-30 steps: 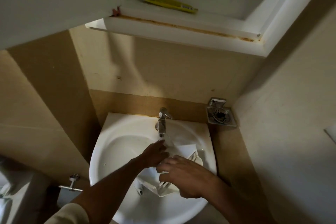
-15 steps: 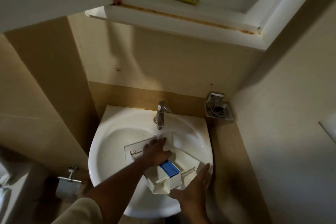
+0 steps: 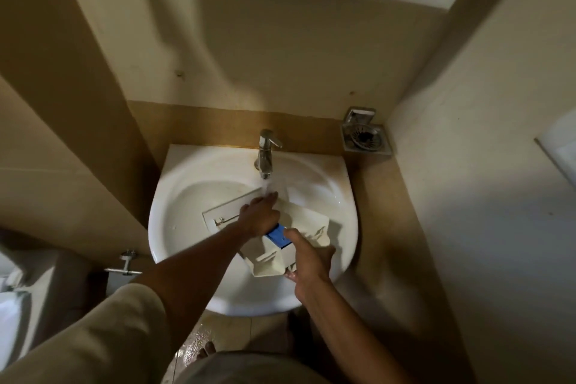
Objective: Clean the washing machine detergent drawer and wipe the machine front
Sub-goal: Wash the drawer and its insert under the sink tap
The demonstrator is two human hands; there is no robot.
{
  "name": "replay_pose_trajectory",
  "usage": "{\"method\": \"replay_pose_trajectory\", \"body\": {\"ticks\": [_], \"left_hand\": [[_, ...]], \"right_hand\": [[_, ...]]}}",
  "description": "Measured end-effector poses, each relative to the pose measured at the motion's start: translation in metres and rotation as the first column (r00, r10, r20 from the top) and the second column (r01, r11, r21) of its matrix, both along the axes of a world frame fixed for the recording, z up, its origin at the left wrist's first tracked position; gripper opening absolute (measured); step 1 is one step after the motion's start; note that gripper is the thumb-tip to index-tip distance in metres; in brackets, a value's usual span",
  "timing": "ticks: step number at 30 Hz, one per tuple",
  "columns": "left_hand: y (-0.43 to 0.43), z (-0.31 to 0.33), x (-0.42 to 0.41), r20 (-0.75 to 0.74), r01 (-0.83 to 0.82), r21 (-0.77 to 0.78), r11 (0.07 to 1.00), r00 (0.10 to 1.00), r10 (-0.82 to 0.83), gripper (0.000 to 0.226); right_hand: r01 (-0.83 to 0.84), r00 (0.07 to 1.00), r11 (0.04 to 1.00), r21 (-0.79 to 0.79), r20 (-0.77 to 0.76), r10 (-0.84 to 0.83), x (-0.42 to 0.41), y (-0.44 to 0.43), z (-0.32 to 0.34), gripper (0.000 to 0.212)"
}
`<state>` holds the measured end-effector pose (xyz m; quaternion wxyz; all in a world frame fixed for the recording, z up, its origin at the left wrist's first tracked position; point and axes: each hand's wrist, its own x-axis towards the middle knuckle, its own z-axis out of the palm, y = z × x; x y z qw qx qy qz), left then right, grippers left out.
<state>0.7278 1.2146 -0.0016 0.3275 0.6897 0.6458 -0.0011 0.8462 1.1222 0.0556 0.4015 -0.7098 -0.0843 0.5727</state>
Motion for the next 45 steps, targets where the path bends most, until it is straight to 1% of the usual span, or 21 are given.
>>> {"method": "replay_pose_trajectory", "body": {"ticks": [3, 6, 7, 8, 9, 14, 17, 21, 24, 26, 28, 29, 31, 34, 36, 38, 39, 40, 42, 43, 45], "left_hand": [[0.006, 0.002, -0.013, -0.038, 0.096, 0.091, 0.991, 0.995, -0.093, 0.058], [0.008, -0.009, -0.026, 0.115, 0.09, 0.16, 0.983, 0.987, -0.11, 0.028], [0.008, -0.009, -0.028, 0.172, 0.029, 0.136, 0.99, 0.984, -0.052, 0.028], [0.006, 0.0, -0.028, 0.116, -0.028, 0.188, 0.982, 0.993, 0.006, 0.036], [0.005, 0.002, -0.028, 0.092, -0.021, 0.269, 0.963, 0.996, -0.004, 0.043], [0.004, -0.005, -0.028, 0.191, -0.165, 0.391, 0.905, 0.977, 0.095, 0.052], [0.009, -0.016, -0.039, 0.117, -0.096, 0.411, 0.907, 0.992, 0.052, 0.06], [0.014, -0.009, -0.058, 0.035, -0.011, 0.451, 0.893, 0.999, -0.006, 0.053], [0.013, -0.008, -0.069, -0.026, -0.004, 0.384, 0.924, 1.0, 0.015, 0.065], [0.013, -0.01, -0.075, -0.033, -0.04, 0.3, 0.953, 0.998, 0.052, 0.072], [0.013, -0.011, -0.079, 0.05, -0.035, 0.26, 0.965, 0.998, 0.023, 0.071], [0.014, -0.012, -0.081, 0.146, -0.047, 0.261, 0.964, 0.989, 0.009, 0.067], [0.011, -0.011, -0.083, 0.378, -0.205, 0.239, 0.949, 0.92, 0.103, 0.055], [0.01, -0.012, -0.084, 0.657, -0.577, 0.013, 0.816, 0.62, 0.428, 0.063], [0.009, -0.01, -0.084, 0.67, -0.681, -0.038, 0.732, 0.526, 0.524, 0.082], [0.008, -0.013, -0.086, 0.641, -0.728, -0.074, 0.682, 0.489, 0.591, 0.092], [0.008, -0.015, -0.087, 0.63, -0.717, -0.118, 0.687, 0.481, 0.61, 0.088], [0.008, -0.017, -0.084, 0.614, -0.68, -0.154, 0.717, 0.503, 0.609, 0.072], [0.006, -0.019, -0.075, 0.54, -0.615, -0.152, 0.774, 0.604, 0.586, 0.017], [0.006, -0.02, -0.069, 0.522, -0.621, -0.13, 0.773, 0.62, 0.586, 0.011], [0.009, -0.022, -0.058, 0.504, -0.633, -0.075, 0.771, 0.643, 0.577, 0.031]], "right_hand": [[-0.168, 0.966, 0.981, 0.098, 0.213, 0.144, 0.002, 0.012, 0.012, 0.074], [-0.389, 0.855, 0.918, 0.073, 0.401, 0.33, 0.009, 0.033, 0.031, 0.087], [-0.448, 0.811, 0.892, 0.065, 0.449, 0.375, 0.011, 0.039, 0.038, 0.089], [-0.504, 0.765, 0.862, 0.058, 0.494, 0.414, 0.014, 0.045, 0.044, 0.088], [-0.55, 0.719, 0.834, 0.047, 0.536, 0.443, 0.016, 0.049, 0.048, 0.087], [-0.71, 0.509, 0.703, -0.03, 0.669, 0.542, 0.02, 0.064, 0.065, 0.088], [-0.789, 0.375, 0.609, -0.082, 0.72, 0.584, 0.021, 0.067, 0.072, 0.092], [-0.87, 0.136, 0.457, -0.185, 0.8, 0.584, 0.017, 0.069, 0.08, 0.088], [-0.897, -0.007, 0.365, -0.249, 0.834, 0.551, 0.014, 0.077, 0.088, 0.087], [-0.907, -0.14, 0.274, -0.32, 0.842, 0.521, 0.013, 0.083, 0.093, 0.087], [-0.895, -0.274, 0.193, -0.403, 0.836, 0.476, 0.012, 0.088, 0.099, 0.087], [-0.884, -0.328, 0.161, -0.438, 0.829, 0.452, 0.013, 0.09, 0.101, 0.087], [-0.872, -0.4, 0.106, -0.478, 0.821, 0.407, 0.013, 0.091, 0.102, 0.088], [-0.882, -0.412, 0.079, -0.465, 0.841, 0.35, 0.013, 0.084, 0.099, 0.086], [-0.889, -0.39, 0.104, -0.447, 0.855, 0.341, 0.015, 0.076, 0.093, 0.084], [-0.892, -0.347, 0.144, -0.428, 0.853, 0.389, 0.018, 0.071, 0.089, 0.083], [-0.891, -0.331, 0.157, -0.425, 0.848, 0.415, 0.019, 0.069, 0.088, 0.083], [-0.891, -0.32, 0.167, -0.423, 0.845, 0.429, 0.02, 0.069, 0.089, 0.082], [-0.892, -0.308, 0.179, -0.415, 0.848, 0.432, 0.019, 0.068, 0.091, 0.08], [-0.892, -0.313, 0.174, -0.416, 0.849, 0.426, 0.018, 0.069, 0.092, 0.08], [-0.888, -0.336, 0.158, -0.431, 0.845, 0.416, 0.017, 0.07, 0.095, 0.081]]}}
